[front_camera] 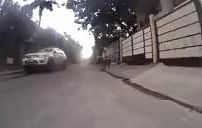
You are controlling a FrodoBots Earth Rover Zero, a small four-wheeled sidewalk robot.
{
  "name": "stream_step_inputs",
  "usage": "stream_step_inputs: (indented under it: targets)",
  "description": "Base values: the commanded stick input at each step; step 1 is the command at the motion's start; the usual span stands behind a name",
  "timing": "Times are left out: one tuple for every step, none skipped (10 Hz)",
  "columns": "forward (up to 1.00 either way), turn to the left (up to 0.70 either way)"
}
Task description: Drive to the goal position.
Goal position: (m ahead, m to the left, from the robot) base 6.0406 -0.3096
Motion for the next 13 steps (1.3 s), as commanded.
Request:
stream_step_inputs:
  targets:
    - [1.00,0.00]
    - [1.00,0.00]
    - [1.00,0.00]
    - [1.00,0.00]
    - [1.00,0.00]
    - [1.00,0.00]
    - [1.00,0.00]
    - [1.00,0.00]
    - [1.00,0.00]
    - [1.00,0.00]
    - [1.00,0.00]
    - [1.00,0.00]
    - [1.00,0.00]
